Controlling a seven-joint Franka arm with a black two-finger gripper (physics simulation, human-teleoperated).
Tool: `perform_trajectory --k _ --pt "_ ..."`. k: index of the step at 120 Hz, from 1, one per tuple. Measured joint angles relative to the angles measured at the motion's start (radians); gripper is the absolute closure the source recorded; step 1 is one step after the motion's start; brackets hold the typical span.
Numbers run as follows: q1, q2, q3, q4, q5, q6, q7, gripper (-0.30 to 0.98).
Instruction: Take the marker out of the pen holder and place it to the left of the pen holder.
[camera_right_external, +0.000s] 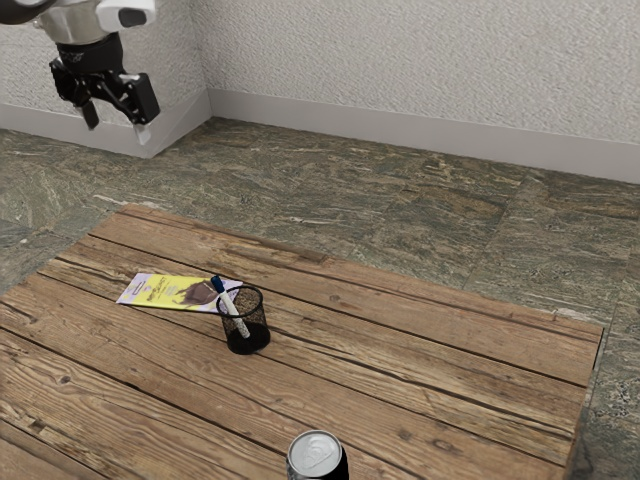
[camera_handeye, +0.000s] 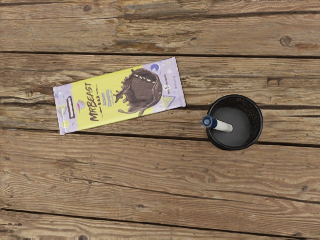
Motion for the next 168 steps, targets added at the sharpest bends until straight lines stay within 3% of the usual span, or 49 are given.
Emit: perform_trajectory --k 33,58,91,133,168 --pt "0.014 -0.062 0.016 -0.067 0.028 0.0 -0.044 0.0" --pt "0.075 -0.135 0.017 -0.392 -0.079 0.074 -0.084 0.0" --pt "0.049 -0.065 0.016 -0.576 -0.195 0.276 -0.121 0.0" --pt "0.011 0.099 0.004 -0.579 -0.293 0.463 -0.132 0.0" --pt "0.017 0.263 0.008 -0.468 -0.365 0.543 -0.06 0.0"
